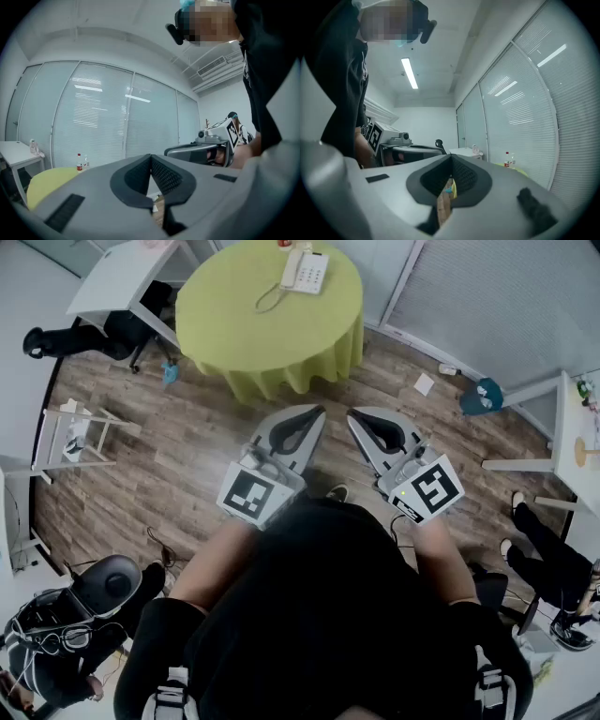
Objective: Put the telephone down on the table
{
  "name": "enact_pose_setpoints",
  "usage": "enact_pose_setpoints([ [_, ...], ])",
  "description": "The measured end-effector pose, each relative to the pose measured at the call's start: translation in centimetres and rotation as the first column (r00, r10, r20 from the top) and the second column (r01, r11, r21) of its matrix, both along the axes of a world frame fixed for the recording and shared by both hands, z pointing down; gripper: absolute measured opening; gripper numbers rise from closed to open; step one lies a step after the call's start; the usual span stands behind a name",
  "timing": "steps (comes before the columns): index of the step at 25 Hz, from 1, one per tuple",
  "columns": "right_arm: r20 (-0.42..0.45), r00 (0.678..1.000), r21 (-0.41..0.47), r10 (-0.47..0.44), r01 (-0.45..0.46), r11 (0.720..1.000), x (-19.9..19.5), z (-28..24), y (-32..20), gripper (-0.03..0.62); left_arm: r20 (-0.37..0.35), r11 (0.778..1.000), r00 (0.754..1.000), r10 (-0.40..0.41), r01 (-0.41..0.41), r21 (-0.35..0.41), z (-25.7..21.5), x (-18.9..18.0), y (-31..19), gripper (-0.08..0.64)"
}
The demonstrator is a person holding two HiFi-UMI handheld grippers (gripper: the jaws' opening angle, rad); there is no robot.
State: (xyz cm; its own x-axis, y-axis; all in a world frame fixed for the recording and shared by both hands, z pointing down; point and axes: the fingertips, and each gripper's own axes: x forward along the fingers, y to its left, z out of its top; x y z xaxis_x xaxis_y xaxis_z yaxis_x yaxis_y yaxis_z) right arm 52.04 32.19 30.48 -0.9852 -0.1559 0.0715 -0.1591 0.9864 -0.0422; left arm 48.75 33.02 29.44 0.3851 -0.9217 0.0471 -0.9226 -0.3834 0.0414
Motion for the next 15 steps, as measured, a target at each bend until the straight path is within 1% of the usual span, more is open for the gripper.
enact_pose_setpoints([
  [9, -0.011, 1.000, -0.018, 0.004, -0.004, 1.000, -0.9, 0.4, -0.4, 0.018, -0.004, 1.000, 1.000, -0.007, 0.007, -0.009, -0.1, -1.0, -0.3, 0.014],
  [15, -0.013, 0.999, -0.038, 0.043, -0.043, 0.998, -2.6, 0.7, -1.1, 0.018, -0.004, 0.999, 1.000, 0.026, -0.026, -0.024, 0.3, -2.8, -0.7, 0.014],
])
